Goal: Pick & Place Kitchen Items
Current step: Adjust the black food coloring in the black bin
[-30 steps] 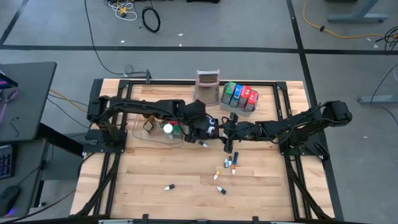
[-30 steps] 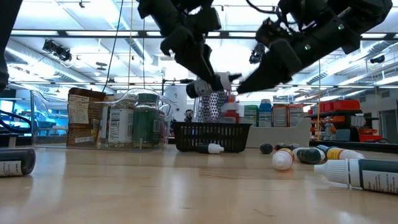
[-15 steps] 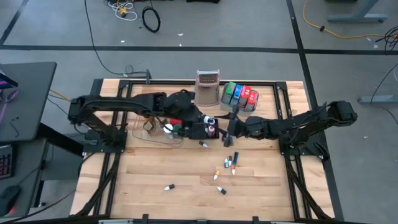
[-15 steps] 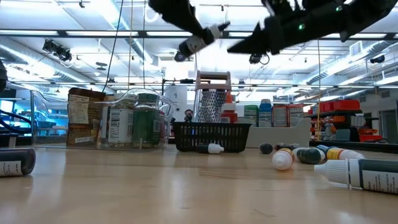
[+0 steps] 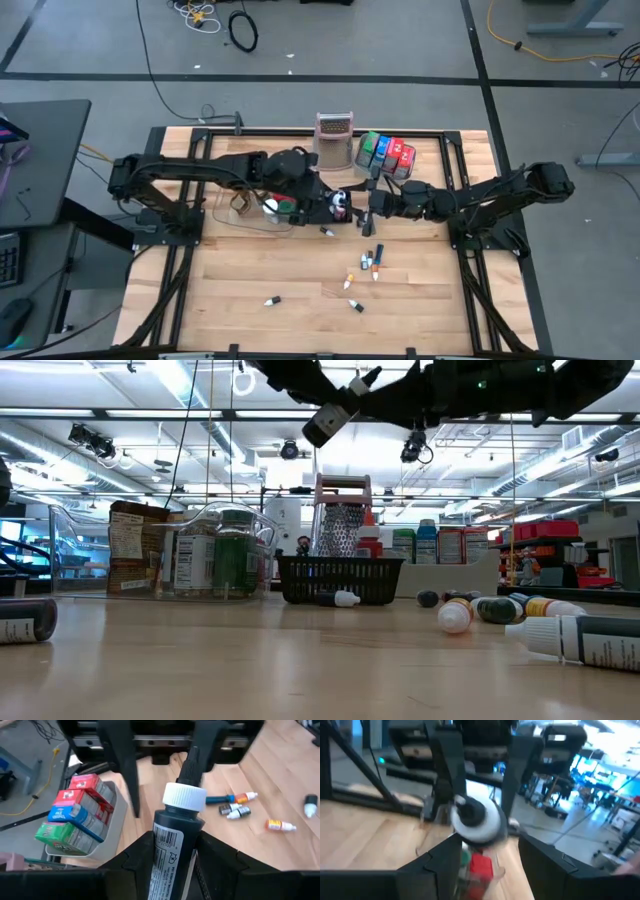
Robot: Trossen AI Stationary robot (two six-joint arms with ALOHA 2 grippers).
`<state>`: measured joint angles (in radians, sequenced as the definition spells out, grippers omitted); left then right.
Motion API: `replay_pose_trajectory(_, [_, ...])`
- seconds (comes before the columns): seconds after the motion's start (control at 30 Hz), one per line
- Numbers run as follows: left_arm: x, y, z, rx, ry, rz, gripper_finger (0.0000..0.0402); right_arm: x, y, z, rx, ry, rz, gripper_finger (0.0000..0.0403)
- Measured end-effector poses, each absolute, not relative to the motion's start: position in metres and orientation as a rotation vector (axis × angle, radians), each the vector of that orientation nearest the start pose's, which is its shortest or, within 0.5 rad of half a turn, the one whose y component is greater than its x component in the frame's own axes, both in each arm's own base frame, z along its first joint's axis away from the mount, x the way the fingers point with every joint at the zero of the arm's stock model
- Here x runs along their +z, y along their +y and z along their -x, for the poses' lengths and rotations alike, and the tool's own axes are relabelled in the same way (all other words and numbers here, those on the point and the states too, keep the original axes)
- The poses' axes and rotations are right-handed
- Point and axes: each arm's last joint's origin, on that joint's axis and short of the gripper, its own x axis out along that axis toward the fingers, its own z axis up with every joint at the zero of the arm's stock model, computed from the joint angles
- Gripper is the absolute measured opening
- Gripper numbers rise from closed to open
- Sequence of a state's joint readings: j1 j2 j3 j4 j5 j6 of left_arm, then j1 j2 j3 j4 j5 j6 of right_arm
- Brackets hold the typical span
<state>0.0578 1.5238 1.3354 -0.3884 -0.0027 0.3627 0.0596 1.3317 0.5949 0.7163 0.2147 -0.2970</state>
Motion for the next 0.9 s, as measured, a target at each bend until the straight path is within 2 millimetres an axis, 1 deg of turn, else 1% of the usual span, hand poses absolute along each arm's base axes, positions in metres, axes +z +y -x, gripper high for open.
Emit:
replay_pose_trajectory(0.1, [0.329,0.02,-0.341,-0.032,0.566,-0.32,0.0149,0.242,0.01,-0.275,-0.154,-0.004,0.296,0.0205])
replay_pose_trajectory(0.27, [0.331,0.02,-0.342,-0.011,0.54,-0.281,0.0149,0.245,0.01,-0.275,-0.164,-0.022,0.319,0.0205])
replay_pose_trajectory(0.4, [0.331,0.021,-0.342,-0.001,0.544,-0.275,0.0149,0.25,0.01,-0.275,-0.172,-0.07,0.314,0.0205])
replay_pose_trajectory(0.57, [0.332,0.02,-0.343,0.005,0.528,-0.261,0.0149,0.25,0.01,-0.274,-0.175,-0.079,0.309,0.0201])
replay_pose_trajectory(0.67, [0.333,0.02,-0.344,0.009,0.512,-0.258,0.0149,0.25,0.01,-0.274,-0.173,-0.079,0.307,0.0185])
replay_pose_trajectory(0.83, [0.334,0.02,-0.344,0.012,0.508,-0.253,0.0149,0.25,0.01,-0.274,-0.173,-0.079,0.309,0.0138])
replay_pose_trajectory(0.9, [0.334,0.02,-0.344,0.016,0.498,-0.245,0.0149,0.251,0.01,-0.274,-0.175,-0.079,0.316,0.0127])
